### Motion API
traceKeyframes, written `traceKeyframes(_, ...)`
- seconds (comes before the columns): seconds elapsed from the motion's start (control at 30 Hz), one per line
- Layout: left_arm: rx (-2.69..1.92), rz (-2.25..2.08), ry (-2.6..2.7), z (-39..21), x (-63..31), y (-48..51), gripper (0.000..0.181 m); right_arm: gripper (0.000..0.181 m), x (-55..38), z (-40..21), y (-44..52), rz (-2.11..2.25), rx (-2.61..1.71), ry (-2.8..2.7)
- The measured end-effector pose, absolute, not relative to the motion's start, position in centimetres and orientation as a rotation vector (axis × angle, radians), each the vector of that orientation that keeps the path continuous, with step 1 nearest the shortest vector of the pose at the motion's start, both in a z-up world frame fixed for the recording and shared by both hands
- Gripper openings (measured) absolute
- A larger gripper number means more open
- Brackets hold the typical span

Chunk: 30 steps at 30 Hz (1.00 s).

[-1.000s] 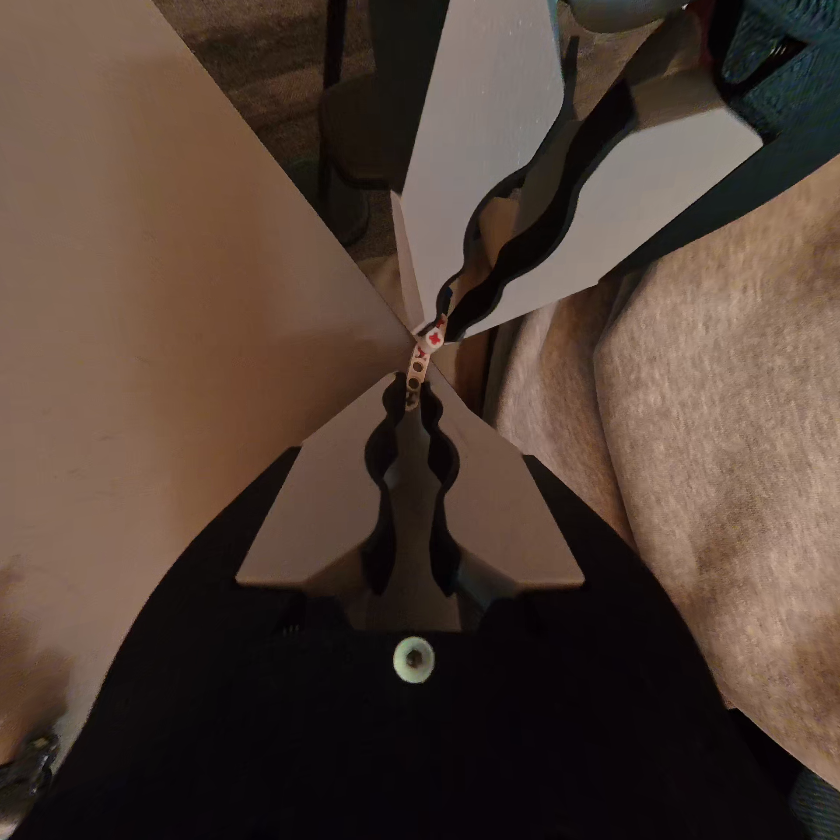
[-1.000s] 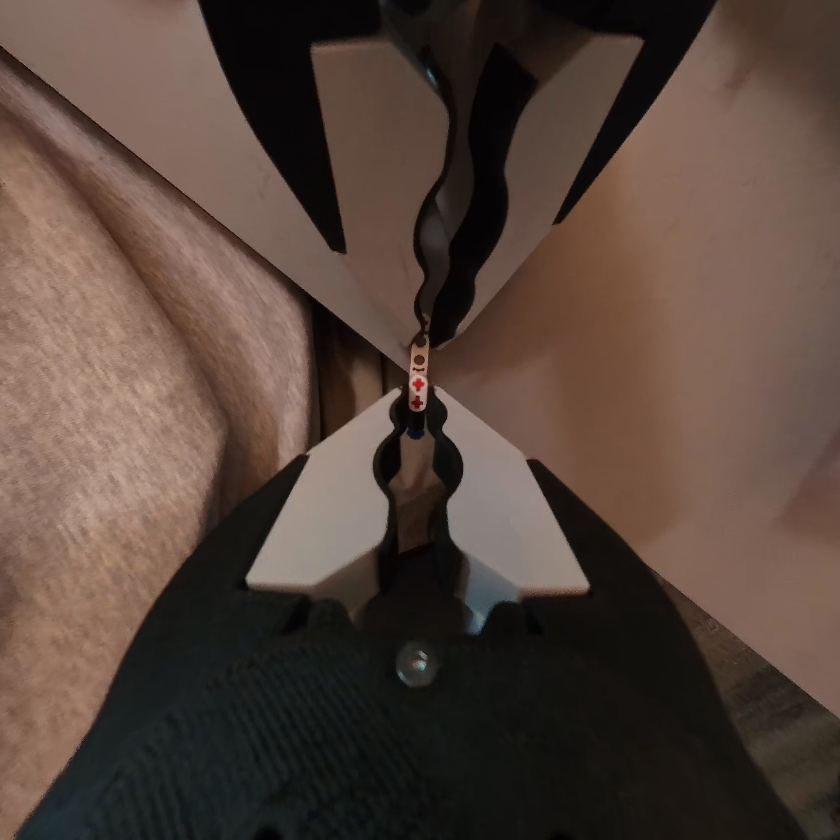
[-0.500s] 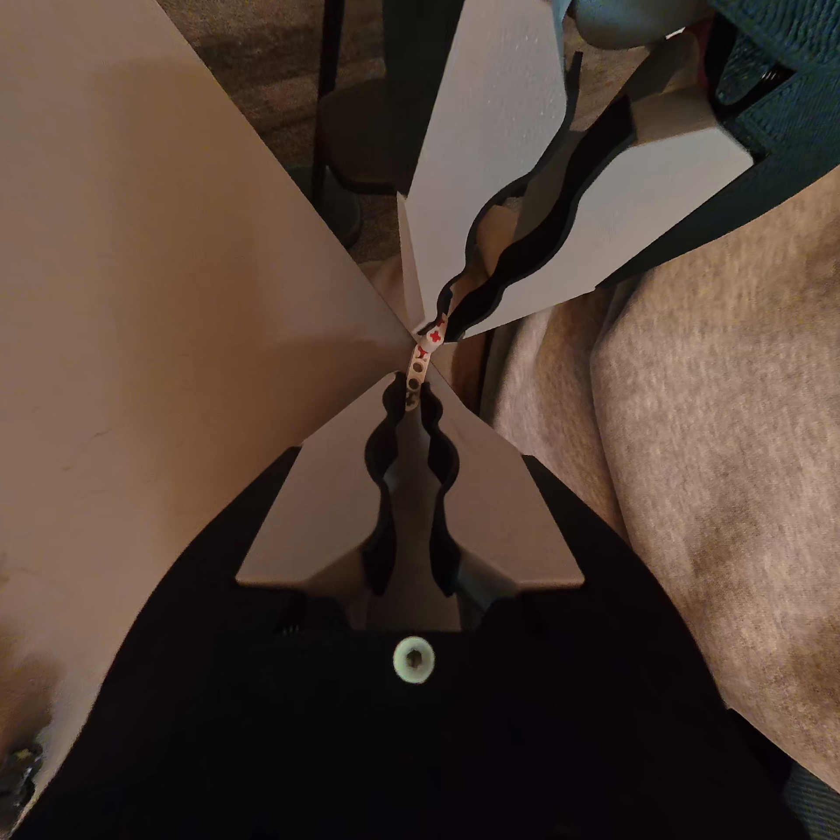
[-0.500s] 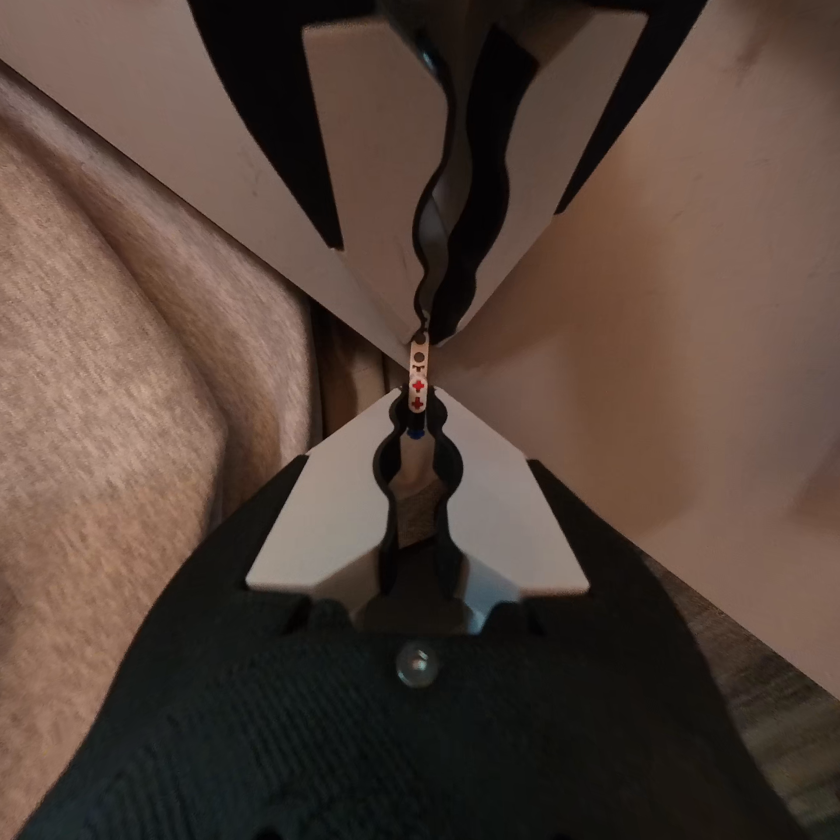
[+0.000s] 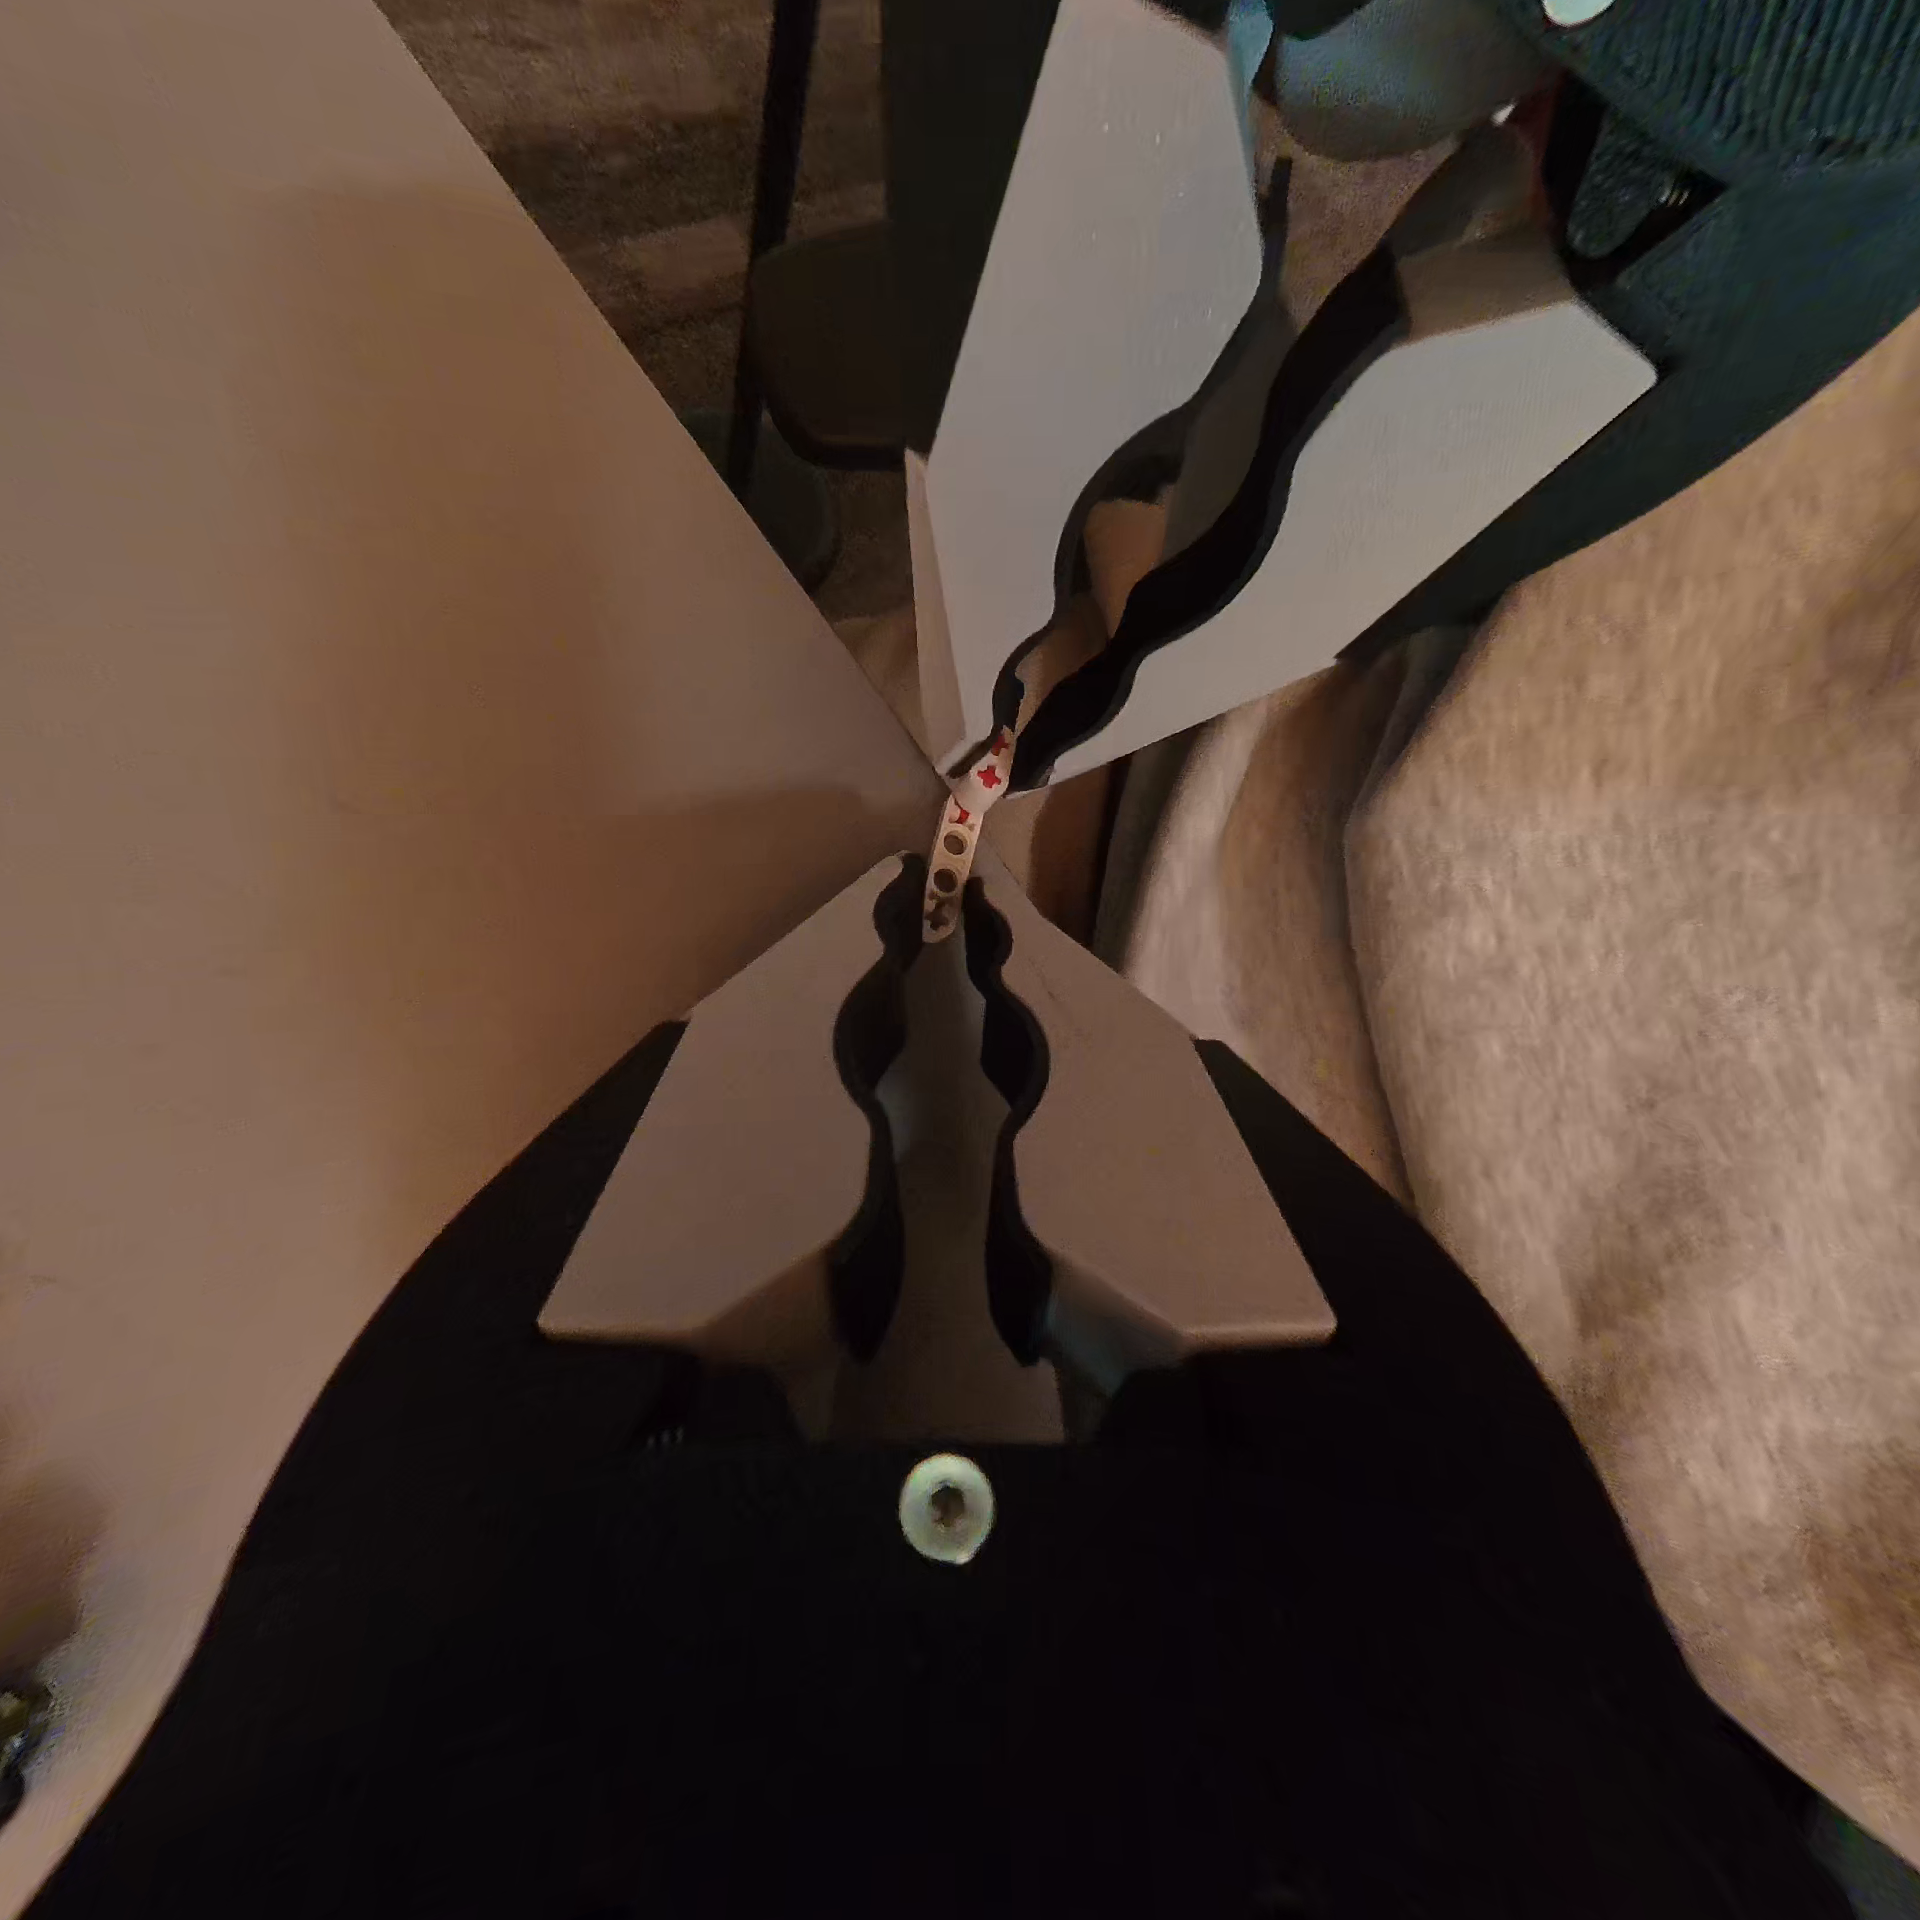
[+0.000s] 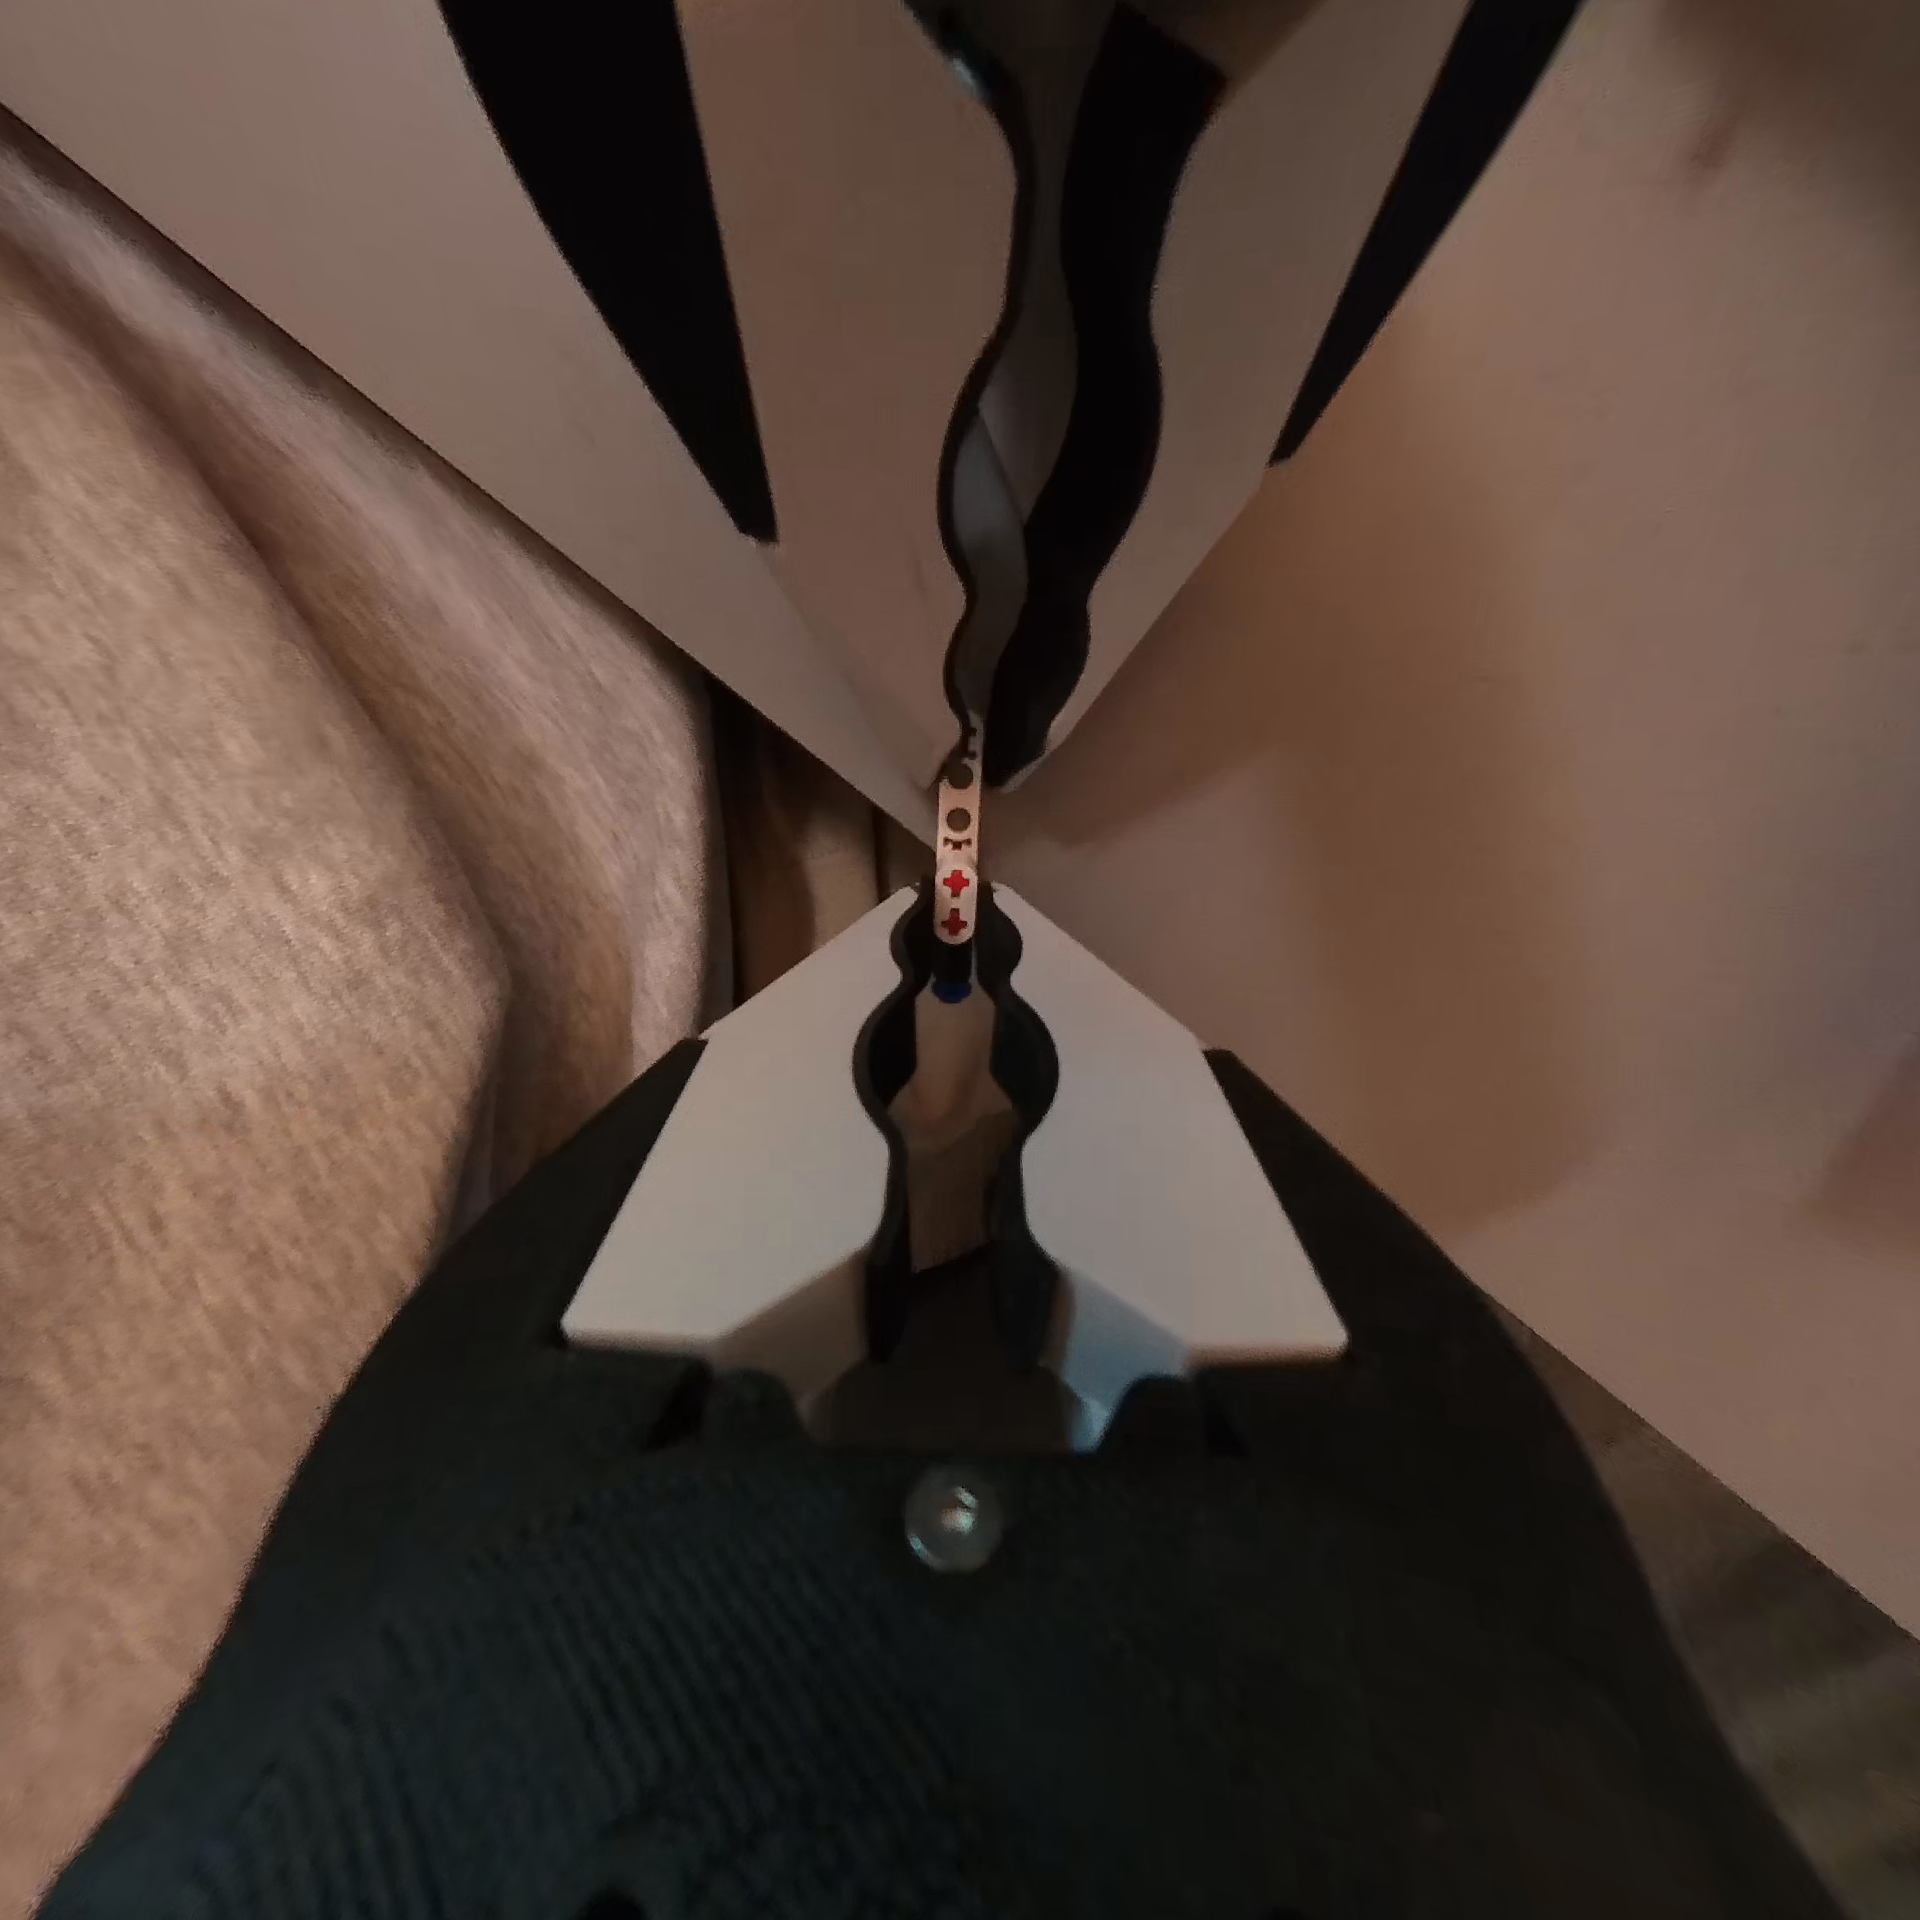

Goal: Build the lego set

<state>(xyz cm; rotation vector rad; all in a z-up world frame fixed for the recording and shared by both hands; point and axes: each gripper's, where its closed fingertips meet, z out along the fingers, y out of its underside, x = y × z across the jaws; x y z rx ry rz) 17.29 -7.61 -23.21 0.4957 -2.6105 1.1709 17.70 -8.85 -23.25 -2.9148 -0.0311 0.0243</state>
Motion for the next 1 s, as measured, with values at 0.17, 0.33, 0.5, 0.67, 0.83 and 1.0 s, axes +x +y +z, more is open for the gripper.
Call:
traceKeyframes(0.17, 0.689, 1.323, -2.393, -20.8, 17.7, -6.5, 0.044, 0.006, 18.6, -20.8, -7.9, -0.001, -2.733, 0.000)
traceKeyframes(0.33, 0.959, 1.632, -2.079, -16.7, 19.8, -4.1, 0.052, 0.006, 20.5, -16.3, -4.6, -0.276, -2.334, -0.185)
traceKeyframes(0.5, 1.106, 1.831, -1.874, -14.6, 19.4, -2.5, 0.044, 0.006, 21.7, -14.1, -1.2, -0.741, -2.028, -0.449)
traceKeyframes(0.67, 1.399, 2.086, -1.843, -13.5, 20.0, 1.0, 0.036, 0.006, 20.2, -13.8, 2.6, -1.028, -1.782, -0.701)
traceKeyframes(0.83, 1.599, 2.265, -1.976, -12.7, 19.1, 4.2, 0.017, 0.006, 19.1, -12.8, 5.5, -0.939, -1.672, -0.660)
traceKeyframes(1.0, 1.792, 2.289, -2.245, -12.8, 17.7, 6.7, 0.015, 0.006, 17.6, -12.9, 7.6, -0.863, -1.557, -0.689)
